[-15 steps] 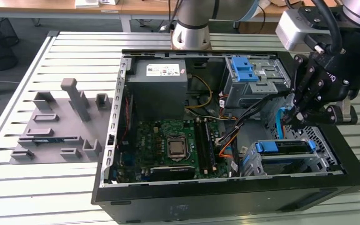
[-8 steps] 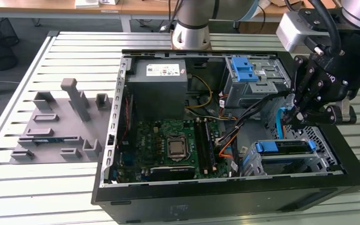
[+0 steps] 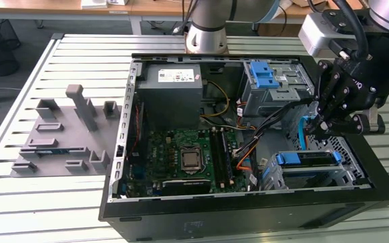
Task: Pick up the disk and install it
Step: 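Insert the first disk wire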
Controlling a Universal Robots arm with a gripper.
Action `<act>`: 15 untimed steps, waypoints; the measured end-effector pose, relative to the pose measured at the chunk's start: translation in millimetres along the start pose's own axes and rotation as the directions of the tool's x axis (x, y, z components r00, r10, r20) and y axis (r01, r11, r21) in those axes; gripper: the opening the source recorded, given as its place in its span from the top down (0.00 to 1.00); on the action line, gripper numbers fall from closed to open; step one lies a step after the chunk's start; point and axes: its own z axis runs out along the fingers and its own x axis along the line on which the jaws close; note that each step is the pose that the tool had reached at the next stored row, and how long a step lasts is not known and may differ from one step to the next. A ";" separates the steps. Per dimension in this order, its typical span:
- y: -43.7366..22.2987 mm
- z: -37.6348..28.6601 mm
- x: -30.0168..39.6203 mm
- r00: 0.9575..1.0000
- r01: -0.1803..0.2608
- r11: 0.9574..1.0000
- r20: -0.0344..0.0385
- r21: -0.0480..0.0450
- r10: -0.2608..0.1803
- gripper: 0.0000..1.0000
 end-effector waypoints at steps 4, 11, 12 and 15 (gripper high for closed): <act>-1.2 0.6 -0.6 1.000 0.000 1.000 0.000 0.000 0.000 0.89; -3.6 1.6 -5.1 1.000 0.000 1.000 0.000 0.000 0.000 0.89; -3.6 1.7 -5.1 1.000 0.000 1.000 0.000 0.000 0.000 0.89; -3.6 1.8 -5.1 1.000 0.000 1.000 0.000 0.000 0.000 0.89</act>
